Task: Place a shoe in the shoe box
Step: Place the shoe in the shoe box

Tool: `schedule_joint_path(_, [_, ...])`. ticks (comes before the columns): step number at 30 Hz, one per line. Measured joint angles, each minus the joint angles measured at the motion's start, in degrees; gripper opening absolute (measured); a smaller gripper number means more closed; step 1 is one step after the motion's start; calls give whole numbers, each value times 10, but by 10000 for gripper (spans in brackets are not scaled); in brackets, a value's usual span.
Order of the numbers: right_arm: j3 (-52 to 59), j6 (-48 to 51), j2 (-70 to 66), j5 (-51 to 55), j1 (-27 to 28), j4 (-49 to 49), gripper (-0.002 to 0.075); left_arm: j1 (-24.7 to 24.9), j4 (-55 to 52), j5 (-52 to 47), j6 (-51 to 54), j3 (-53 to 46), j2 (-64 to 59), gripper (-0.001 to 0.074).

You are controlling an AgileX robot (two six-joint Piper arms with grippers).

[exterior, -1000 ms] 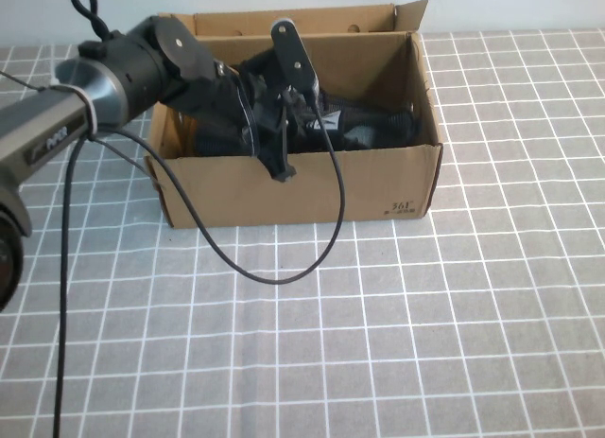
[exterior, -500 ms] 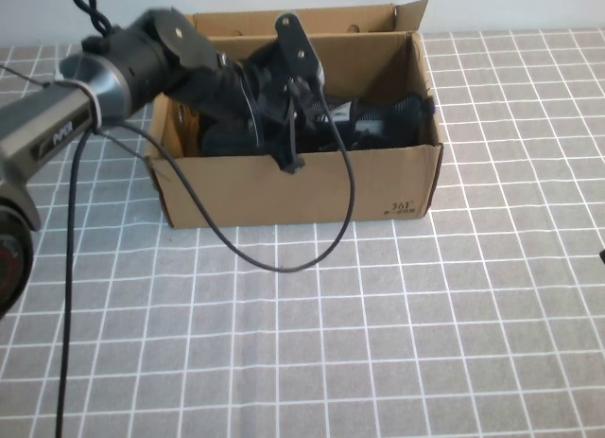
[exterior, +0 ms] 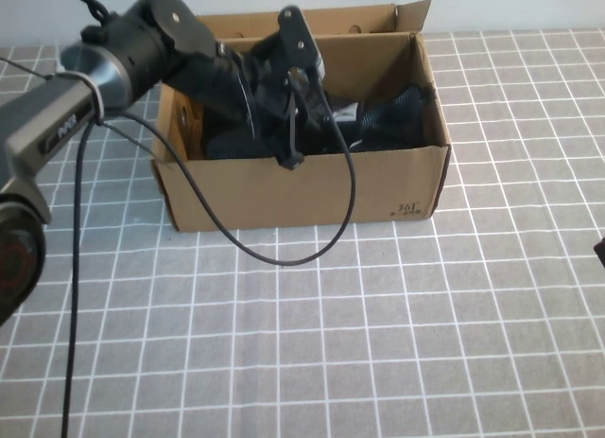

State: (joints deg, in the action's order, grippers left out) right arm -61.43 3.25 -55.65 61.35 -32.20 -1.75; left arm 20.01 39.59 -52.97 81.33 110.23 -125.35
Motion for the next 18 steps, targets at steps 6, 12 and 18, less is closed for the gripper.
schedule_joint_path(6, [0,1,0,-7,0,0,-16,-12,27,-7,0,0,-26,18])
schedule_joint_path(12, [0,2,0,-8,0,0,-16,-13,40,-8,3,0,-32,18])
schedule_joint_path(18, [0,3,0,-12,0,0,-16,-13,47,-8,5,0,-32,25])
